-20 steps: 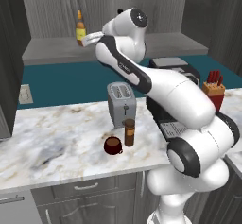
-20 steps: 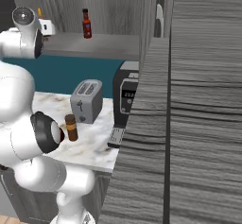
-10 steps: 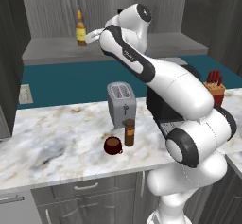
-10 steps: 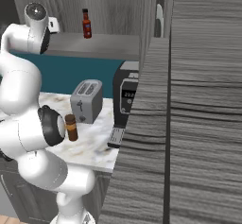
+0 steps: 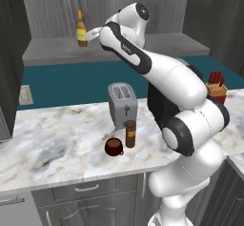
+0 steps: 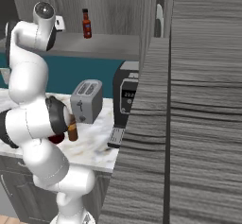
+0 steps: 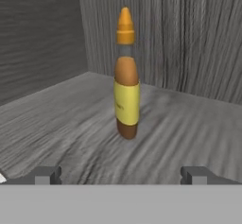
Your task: Pick the cinnamon and honey bottle from the cabinet and place them next to the mug.
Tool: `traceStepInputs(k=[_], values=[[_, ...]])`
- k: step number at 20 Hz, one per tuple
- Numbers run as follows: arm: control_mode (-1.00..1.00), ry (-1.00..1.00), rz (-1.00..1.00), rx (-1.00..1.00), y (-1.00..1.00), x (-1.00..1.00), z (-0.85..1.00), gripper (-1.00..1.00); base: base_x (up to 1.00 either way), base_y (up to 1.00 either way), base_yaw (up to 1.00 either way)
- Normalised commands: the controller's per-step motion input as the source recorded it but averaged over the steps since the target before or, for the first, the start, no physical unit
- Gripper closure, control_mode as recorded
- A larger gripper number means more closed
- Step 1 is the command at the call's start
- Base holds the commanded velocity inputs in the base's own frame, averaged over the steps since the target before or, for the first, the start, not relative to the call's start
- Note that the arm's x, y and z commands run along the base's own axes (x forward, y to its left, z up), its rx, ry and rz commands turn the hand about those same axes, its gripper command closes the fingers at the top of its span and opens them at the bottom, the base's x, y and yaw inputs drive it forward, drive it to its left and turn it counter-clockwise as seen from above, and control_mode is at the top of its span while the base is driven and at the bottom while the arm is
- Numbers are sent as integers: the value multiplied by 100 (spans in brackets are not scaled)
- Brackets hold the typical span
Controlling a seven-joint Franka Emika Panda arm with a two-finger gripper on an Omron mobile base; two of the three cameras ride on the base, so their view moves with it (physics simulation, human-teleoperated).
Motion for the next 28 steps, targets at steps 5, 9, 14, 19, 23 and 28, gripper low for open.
traceStepInputs(k=[5,9,14,19,23,28], values=[[-100,0,0,0,8,14,16,-100,0,0,0],[-100,0,0,0,13,10,10,-100,0,0,0],[-100,0,0,0,12,6,0,-100,0,0,0],[-100,0,0,0,12,6,-8,-100,0,0,0],[-100,0,0,0,8,13,-16,-100,0,0,0],[-100,0,0,0,1,21,-2,-100,0,0,0]])
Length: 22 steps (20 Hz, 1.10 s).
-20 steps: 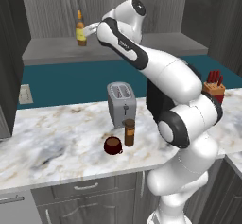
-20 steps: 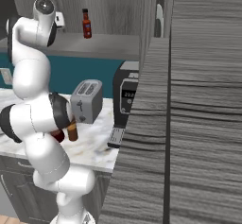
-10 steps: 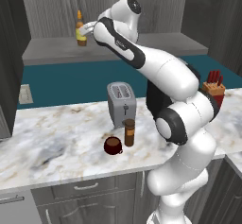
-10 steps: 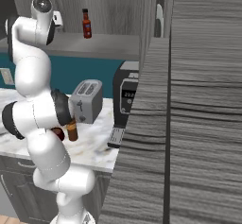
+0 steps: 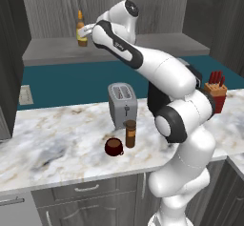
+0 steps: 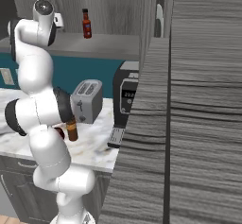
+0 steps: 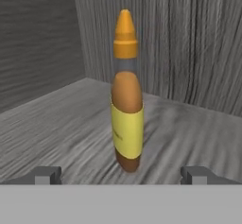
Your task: Pick the cinnamon and honey bottle from the cabinet and place them next to the mug.
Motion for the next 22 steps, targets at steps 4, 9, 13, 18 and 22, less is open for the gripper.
traceStepInputs(k=[4,9,13,18,22], values=[[-100,2,0,0,1,29,0,-100,0,0,0],[-100,4,0,0,8,22,0,-100,0,0,0],[-100,2,0,0,15,0,0,-100,0,0,0],[-100,2,0,0,12,12,0,-100,0,0,0],[-100,0,0,0,2,25,0,-100,0,0,0]])
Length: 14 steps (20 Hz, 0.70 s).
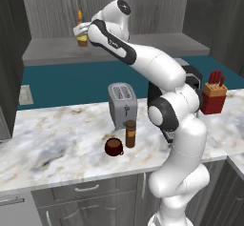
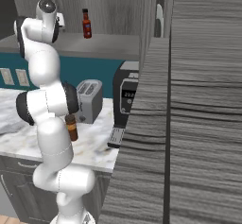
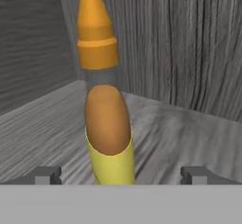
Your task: Pick the cinnamon and honey bottle from the cabinet and place them next to the mug.
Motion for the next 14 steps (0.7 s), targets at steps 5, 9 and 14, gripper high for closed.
traceStepInputs(k=[5,9,14], values=[[-100,0,0,0,7,14,0,-100,0,0,0],[-100,0,0,0,16,1,0,-100,0,0,0],[-100,1,0,0,8,1,0,-100,0,0,0]])
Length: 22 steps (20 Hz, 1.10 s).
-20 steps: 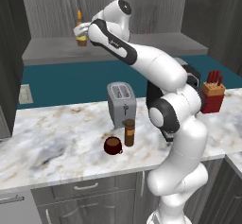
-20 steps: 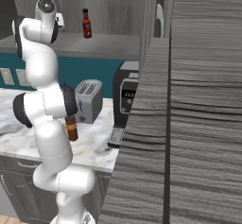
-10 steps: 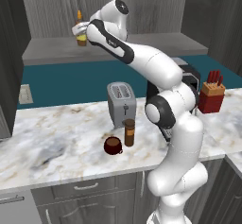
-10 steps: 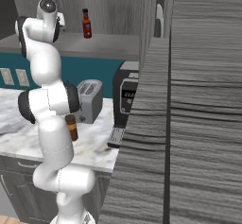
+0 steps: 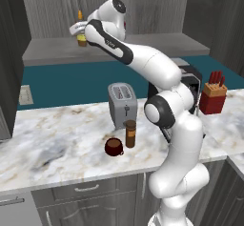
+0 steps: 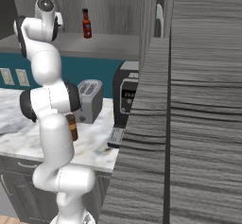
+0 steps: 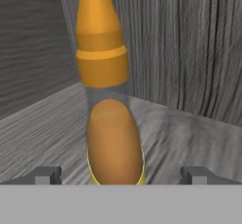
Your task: Pick the cinnamon and honey bottle from the cabinet and place them next to the mug.
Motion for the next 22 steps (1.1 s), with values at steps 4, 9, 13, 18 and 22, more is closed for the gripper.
traceStepInputs(k=[4,9,13,18,22], values=[[-100,0,0,0,0,0,0,-100,0,0,0],[-100,0,0,0,0,0,0,100,0,0,0],[-100,0,0,0,-1,0,0,100,0,0,0],[-100,-1,0,0,-18,-30,0,100,0,0,0],[-100,-4,0,0,-11,-56,0,100,0,0,0]])
